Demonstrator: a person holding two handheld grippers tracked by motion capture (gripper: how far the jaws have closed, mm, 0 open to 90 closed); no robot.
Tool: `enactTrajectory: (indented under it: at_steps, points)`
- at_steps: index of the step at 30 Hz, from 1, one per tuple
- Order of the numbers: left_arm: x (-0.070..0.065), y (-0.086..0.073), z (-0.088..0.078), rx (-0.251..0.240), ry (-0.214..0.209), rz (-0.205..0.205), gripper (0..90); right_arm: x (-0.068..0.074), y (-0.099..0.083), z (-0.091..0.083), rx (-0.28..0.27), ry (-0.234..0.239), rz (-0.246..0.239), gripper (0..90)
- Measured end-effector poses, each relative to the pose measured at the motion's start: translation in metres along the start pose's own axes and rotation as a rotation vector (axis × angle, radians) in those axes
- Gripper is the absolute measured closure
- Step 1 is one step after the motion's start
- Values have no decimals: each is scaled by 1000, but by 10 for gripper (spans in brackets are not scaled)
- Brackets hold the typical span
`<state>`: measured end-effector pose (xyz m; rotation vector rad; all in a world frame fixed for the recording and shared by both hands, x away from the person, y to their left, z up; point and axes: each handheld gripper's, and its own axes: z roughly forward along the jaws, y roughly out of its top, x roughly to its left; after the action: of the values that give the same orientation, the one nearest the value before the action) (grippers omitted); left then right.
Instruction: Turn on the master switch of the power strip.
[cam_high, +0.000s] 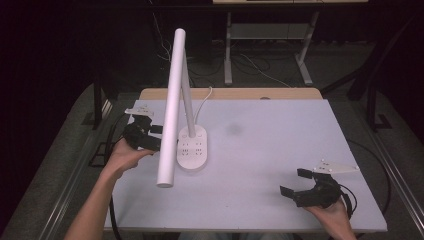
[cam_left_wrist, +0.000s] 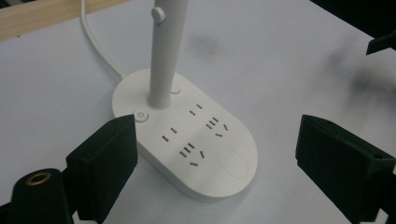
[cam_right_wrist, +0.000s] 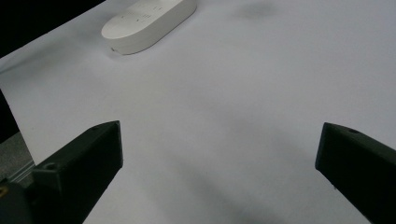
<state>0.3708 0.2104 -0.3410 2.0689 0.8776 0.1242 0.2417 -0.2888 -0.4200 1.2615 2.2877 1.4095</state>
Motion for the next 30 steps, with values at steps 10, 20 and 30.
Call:
enactTrajectory:
  at_steps: [10, 20, 30]
  points:
    - [15, 2, 7, 3, 0, -40, 155, -1, 0, -1, 3, -1, 8, 2]
    - [25, 11, 7, -5, -1, -47, 208, -1, -1, 0, 6, -1, 5, 2]
    - [35, 15, 13, -22, 5, -42, 382, -2, 0, -1, -1, 4, 13, 2]
